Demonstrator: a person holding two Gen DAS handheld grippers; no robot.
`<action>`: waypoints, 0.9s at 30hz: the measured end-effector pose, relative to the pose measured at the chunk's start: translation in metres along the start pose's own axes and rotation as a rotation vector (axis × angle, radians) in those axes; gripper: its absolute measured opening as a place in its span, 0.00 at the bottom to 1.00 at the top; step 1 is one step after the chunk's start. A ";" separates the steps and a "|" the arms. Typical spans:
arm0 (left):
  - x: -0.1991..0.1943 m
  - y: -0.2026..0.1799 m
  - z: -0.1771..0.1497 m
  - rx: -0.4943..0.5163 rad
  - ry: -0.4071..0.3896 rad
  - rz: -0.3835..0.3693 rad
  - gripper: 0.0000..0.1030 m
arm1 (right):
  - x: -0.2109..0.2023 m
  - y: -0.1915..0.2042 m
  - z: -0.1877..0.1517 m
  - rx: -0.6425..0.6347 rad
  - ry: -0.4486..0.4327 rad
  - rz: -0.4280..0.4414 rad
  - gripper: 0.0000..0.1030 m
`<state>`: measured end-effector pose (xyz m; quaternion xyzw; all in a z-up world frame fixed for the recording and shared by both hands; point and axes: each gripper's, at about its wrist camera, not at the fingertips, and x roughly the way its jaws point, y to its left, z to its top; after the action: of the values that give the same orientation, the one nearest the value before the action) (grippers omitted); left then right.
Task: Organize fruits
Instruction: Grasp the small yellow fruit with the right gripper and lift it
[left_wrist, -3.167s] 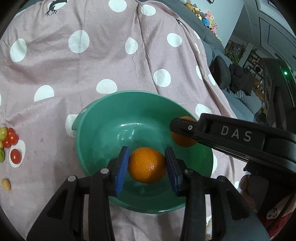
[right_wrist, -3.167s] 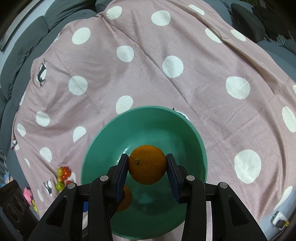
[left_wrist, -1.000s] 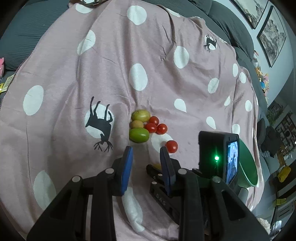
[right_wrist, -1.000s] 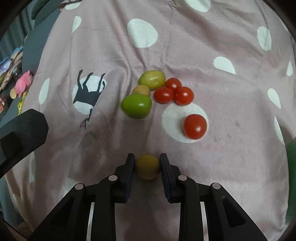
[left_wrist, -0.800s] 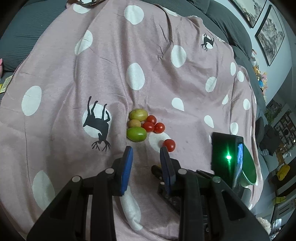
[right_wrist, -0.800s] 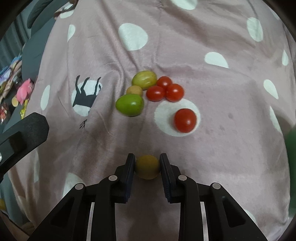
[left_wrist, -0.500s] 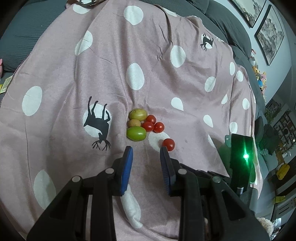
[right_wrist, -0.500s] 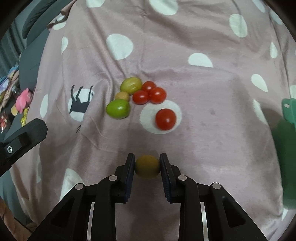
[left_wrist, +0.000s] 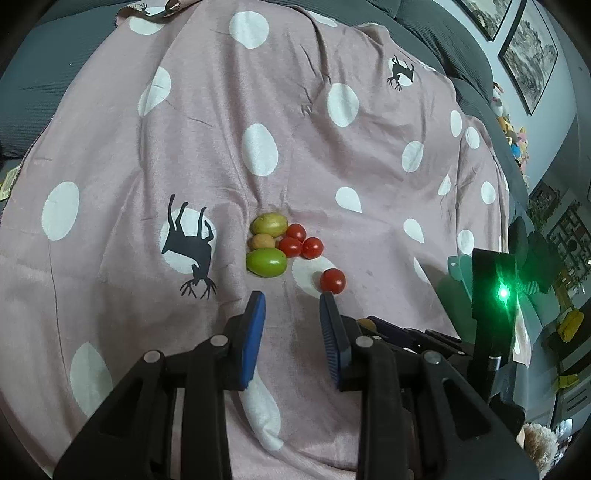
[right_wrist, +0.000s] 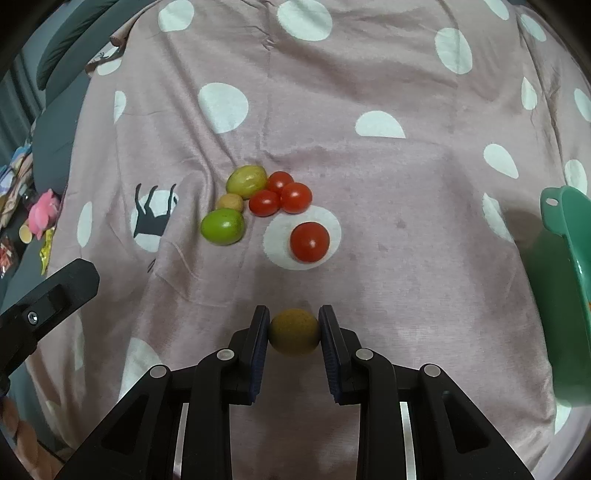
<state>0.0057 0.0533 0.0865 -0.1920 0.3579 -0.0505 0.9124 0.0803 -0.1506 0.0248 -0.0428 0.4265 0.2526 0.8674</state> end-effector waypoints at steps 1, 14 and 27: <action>0.000 0.000 0.000 0.000 0.000 0.001 0.27 | 0.000 0.001 0.000 0.000 0.001 0.001 0.28; 0.004 -0.004 0.001 0.011 0.006 0.016 0.27 | -0.007 -0.005 -0.008 0.008 0.013 0.014 0.28; 0.012 -0.015 0.006 0.032 -0.014 0.083 0.30 | -0.047 -0.036 0.003 0.021 -0.074 0.111 0.28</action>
<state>0.0193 0.0389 0.0886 -0.1625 0.3584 -0.0171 0.9191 0.0752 -0.2004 0.0572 -0.0007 0.3984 0.2973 0.8677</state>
